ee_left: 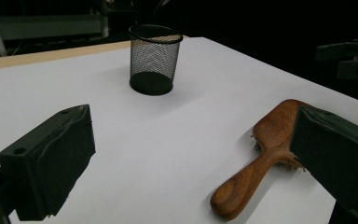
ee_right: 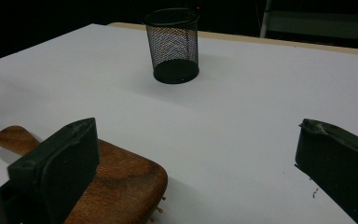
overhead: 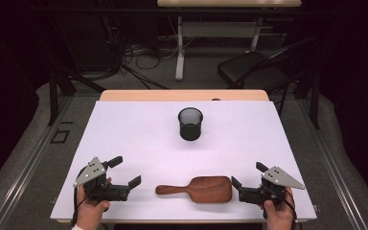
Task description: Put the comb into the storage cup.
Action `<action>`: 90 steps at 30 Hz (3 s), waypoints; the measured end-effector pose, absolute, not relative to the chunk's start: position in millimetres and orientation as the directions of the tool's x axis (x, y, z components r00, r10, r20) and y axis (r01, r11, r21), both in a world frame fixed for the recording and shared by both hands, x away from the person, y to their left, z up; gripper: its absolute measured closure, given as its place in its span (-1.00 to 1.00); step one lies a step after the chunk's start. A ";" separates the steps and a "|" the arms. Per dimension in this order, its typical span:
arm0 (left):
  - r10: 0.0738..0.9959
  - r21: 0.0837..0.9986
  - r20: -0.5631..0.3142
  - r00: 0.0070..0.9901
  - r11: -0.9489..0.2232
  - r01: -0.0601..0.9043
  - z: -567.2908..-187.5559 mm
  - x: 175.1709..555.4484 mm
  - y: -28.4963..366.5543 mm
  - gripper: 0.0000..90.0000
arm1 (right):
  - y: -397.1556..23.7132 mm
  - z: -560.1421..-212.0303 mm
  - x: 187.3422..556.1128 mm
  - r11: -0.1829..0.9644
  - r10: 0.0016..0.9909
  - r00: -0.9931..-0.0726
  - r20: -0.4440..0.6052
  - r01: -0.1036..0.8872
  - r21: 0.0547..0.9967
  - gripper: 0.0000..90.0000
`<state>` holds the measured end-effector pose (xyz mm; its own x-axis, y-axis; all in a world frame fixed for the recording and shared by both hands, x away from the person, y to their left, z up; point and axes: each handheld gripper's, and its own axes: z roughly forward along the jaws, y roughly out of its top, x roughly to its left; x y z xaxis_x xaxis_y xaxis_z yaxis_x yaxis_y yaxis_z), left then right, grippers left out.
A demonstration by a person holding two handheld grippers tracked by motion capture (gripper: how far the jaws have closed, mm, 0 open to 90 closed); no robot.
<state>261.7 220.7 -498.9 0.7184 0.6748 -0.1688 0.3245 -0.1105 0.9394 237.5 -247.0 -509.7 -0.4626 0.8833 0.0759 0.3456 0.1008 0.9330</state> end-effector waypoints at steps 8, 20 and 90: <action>0.671 0.934 -0.156 0.725 -0.139 0.329 -499.7 262.0 215.8 -1.00 | -240.5 -508.7 236.7 0.104 0.874 -0.478 0.083 0.353 0.930 -1.00; 0.704 0.935 -0.154 0.693 -0.123 0.332 -502.0 261.8 218.8 -0.99 | -204.5 -504.9 233.2 0.192 0.855 -0.518 0.020 0.353 0.916 -0.75; 0.883 0.860 -0.068 0.465 -0.184 0.476 -508.4 270.5 207.3 -0.99 | -49.3 -522.5 307.7 0.553 0.732 -0.680 -0.026 0.573 0.605 1.00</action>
<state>270.5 207.3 -508.4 0.4650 0.8826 -0.0685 0.4755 -0.1838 0.8603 307.7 -49.3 -522.5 -0.6804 0.7323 -0.0258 0.5727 0.5534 0.6049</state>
